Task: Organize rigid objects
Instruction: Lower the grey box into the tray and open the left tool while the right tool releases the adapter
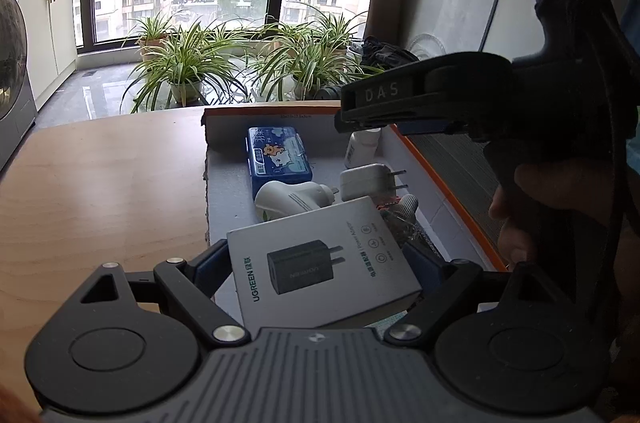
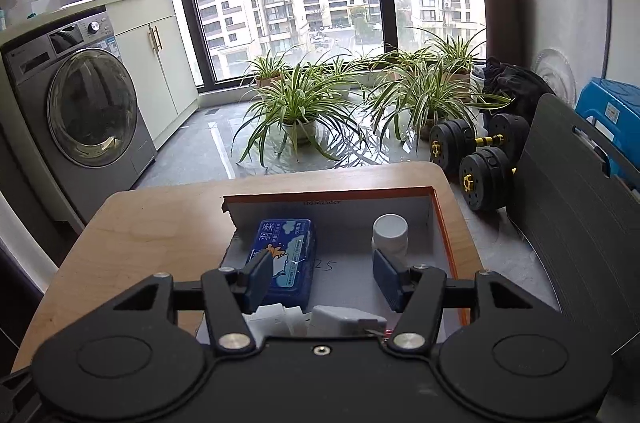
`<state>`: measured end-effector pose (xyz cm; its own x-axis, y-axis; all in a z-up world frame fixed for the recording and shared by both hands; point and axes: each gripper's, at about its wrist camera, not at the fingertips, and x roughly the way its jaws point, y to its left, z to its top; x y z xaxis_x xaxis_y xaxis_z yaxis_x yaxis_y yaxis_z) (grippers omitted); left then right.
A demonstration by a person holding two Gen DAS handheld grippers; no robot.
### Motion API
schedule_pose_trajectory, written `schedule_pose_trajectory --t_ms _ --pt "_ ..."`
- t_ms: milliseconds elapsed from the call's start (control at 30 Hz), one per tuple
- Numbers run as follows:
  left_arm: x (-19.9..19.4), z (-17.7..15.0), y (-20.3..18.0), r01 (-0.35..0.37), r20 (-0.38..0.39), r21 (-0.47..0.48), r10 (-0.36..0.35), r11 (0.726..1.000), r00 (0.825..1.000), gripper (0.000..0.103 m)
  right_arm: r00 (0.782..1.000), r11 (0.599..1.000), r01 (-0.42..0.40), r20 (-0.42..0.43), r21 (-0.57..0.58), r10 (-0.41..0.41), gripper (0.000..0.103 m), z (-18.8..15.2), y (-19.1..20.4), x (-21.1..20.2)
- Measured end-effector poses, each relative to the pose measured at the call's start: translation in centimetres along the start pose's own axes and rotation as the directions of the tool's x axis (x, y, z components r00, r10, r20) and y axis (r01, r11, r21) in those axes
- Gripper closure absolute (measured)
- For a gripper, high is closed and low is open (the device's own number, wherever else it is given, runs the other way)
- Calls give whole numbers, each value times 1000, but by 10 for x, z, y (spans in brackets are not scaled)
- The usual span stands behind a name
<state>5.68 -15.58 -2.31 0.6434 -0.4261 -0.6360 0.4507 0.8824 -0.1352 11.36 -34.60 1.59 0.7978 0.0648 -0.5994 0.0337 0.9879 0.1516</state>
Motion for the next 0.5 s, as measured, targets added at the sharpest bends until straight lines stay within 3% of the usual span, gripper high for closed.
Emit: schedule_pose_trajectory --t_ms 167,300,433,500 --pt "-2 -2 -5 1 3 11 -1 1000 1000 10 999 1000 21 42 5 -21 34 -4 -8 -33" --pt "0 -4 -8 -4 -10 2 4 1000 1000 10 996 1000 28 85 14 -29 25 -13 -10 -67" --pt "2 -3 -13 -23 -32 5 23 1000 999 9 994 999 51 97 -9 -50 24 -22 -7 -91" --pt "1 -2 -16 -40 -44 10 40 999 998 2 992 998 64 112 -9 -63 23 -26 -6 -102"
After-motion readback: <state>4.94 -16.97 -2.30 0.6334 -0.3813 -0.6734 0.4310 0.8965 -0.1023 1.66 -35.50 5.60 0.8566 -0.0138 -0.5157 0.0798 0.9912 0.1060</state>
